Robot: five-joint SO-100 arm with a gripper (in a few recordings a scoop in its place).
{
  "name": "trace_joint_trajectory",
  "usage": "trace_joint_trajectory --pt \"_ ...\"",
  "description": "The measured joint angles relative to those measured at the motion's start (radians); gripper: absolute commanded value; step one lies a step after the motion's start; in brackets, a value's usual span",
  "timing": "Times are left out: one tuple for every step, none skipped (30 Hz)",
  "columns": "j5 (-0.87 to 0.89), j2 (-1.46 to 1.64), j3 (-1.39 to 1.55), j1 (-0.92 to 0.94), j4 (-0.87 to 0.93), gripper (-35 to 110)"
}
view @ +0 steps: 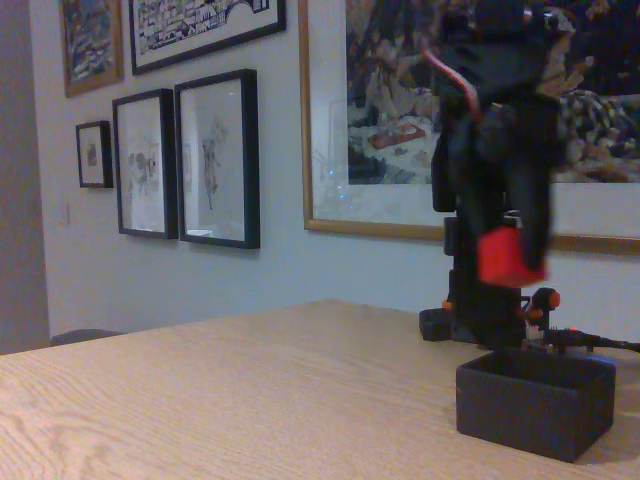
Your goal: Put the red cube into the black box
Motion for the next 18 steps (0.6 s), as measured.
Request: trace_joint_trajectory --pt "0.000 -0.017 -0.002 0.028 -0.003 -9" --pt "0.000 -0.035 -0.005 0.060 -0.005 -9" --pt "0.000 -0.057 -0.009 0.084 0.002 -9" --pt "0.000 -0.083 -0.031 0.101 0.009 -9" --pt "0.002 -0.107 -0.049 0.117 0.021 -9" --pt "0.008 -0.138 -0.072 0.138 0.035 -9" --pt "0.018 -0.172 -0.097 0.150 0.040 -9" --pt "0.032 -0.206 -0.121 0.153 0.046 -9" --pt "0.037 -0.241 -0.149 0.152 0.044 -9" --pt "0.048 -0.270 -0.173 0.155 0.058 -9" --pt "0.055 -0.291 -0.196 0.160 0.061 -9" --pt "0.057 -0.302 -0.219 0.161 0.061 -8" --pt "0.058 -0.310 -0.238 0.156 0.063 -8" --pt "0.064 -0.311 -0.256 0.150 0.063 -8" --pt "0.074 -0.322 -0.275 0.144 0.074 -8" --pt "0.084 -0.331 -0.287 0.135 0.078 -8" --pt "0.091 -0.344 -0.298 0.120 0.081 -8" --pt "0.092 -0.350 -0.305 0.101 0.081 -8"
